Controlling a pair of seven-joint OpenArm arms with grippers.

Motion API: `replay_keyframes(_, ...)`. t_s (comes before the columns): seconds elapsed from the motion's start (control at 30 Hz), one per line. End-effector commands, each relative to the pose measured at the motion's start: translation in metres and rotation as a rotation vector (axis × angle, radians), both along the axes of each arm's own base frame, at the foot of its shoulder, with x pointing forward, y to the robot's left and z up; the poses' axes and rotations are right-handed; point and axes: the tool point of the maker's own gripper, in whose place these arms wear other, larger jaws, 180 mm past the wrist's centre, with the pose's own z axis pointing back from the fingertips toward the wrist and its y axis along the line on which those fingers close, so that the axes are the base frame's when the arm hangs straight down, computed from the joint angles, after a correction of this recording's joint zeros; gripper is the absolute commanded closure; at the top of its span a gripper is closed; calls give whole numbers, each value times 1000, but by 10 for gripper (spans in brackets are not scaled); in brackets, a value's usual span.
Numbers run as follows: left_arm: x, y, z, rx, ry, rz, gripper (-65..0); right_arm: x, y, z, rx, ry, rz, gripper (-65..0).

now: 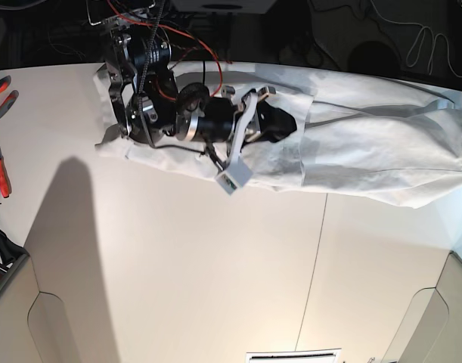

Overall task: Layout the t-shirt on the table in an organized manner, then fold the t-shirt properly
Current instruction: 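Press and smooth the folded shirt with the right gripper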

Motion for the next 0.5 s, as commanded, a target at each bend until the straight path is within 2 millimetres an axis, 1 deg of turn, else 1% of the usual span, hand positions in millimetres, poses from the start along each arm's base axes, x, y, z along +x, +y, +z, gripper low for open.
replay_keyframes(0.0, 7, 10, 22, 33, -58, 2, 0, 16, 14, 32, 76, -81, 1, -71)
replay_keyframes(0.1, 7, 9, 21, 30, -54, -2, 0, 42, 35, 64, 105, -224, 7, -15)
replay_keyframes(0.13, 7, 9, 21, 29, -51, -4, 0, 50, 41, 70, 78, -298, 9, -7)
replay_keyframes(0.2, 7, 8, 21, 24, -54, -6, 0, 62, 58, 83, 42, -433, 20, 0)
replay_keyframes(0.27, 8, 8, 25, 13, -72, -2, 0, 66, 78, 90, 14, -543, 57, 0)
replay_keyframes(0.3, 9, 7, 26, 6, -82, -1, 0, 68, 87, 87, -22, -580, 77, 0)
replay_keyframes(0.37, 9, 6, 27, -1, -84, -4, 0, 74, 97, 69, -122, -631, 107, 0)
replay_keyframes(0.47, 9, 6, 26, -2, -78, -9, 0, 80, 105, 28, -238, -641, 151, 0)
